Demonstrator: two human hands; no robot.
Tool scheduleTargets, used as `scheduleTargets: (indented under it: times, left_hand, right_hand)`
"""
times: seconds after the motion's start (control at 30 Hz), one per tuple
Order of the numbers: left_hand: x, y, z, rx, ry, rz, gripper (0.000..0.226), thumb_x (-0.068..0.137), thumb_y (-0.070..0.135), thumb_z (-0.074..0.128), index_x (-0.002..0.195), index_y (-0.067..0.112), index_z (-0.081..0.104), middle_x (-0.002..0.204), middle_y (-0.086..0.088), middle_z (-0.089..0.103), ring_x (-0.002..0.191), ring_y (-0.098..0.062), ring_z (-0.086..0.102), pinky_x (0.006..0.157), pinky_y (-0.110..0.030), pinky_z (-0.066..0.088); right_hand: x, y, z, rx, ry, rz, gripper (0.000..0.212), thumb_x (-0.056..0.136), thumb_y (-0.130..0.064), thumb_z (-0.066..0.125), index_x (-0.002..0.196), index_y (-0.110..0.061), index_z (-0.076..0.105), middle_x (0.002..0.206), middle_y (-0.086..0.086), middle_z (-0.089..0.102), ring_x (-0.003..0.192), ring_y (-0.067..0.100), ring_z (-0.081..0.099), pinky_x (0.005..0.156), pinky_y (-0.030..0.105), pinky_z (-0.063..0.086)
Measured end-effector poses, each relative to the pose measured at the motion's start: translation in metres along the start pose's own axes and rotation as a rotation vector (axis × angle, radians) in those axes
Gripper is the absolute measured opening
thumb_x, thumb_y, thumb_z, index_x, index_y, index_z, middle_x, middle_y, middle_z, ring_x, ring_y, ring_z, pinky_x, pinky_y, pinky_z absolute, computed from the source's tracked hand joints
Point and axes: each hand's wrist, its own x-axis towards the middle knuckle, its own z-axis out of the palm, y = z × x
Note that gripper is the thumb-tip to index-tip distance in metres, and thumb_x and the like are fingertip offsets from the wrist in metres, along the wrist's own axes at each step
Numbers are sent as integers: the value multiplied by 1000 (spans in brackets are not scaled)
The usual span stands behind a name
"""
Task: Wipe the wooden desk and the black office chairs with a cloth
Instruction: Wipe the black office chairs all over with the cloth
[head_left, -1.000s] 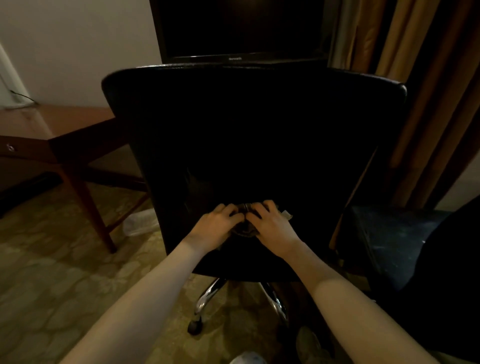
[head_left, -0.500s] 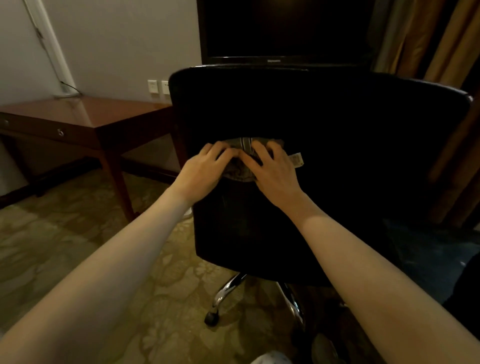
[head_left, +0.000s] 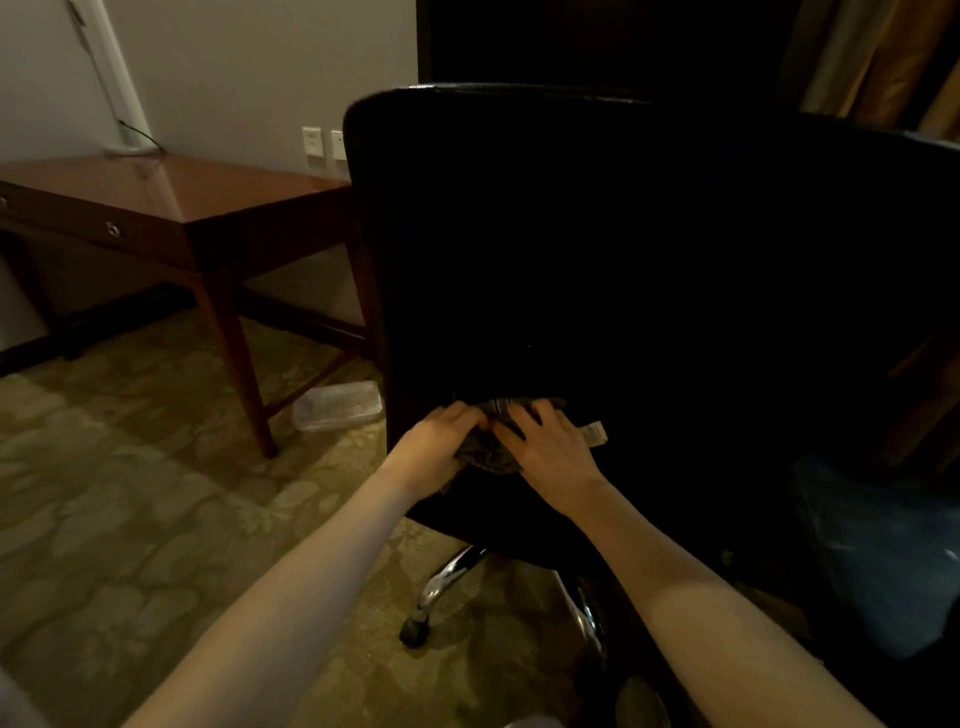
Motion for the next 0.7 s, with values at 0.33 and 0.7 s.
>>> scheduleTargets:
  times: [0.33, 0.7]
  left_hand:
    - [13, 14, -96, 24, 554, 145, 43, 71, -4, 62, 106, 17, 44, 105, -15, 54, 95, -27, 44, 81, -29, 38]
    - [4, 14, -40, 131, -39, -3, 61, 77, -3, 60, 134, 14, 47, 131, -12, 43, 115, -36, 46, 89, -48, 49]
  right_hand:
    - [72, 19, -76, -82, 558, -84, 35, 85, -8, 48, 109, -19, 71, 109, 8, 41, 92, 27, 41, 74, 35, 34]
    - [20, 12, -27, 8, 68, 15, 70, 51, -19, 86, 118, -22, 65, 121, 7, 56, 105, 29, 40, 73, 36, 55]
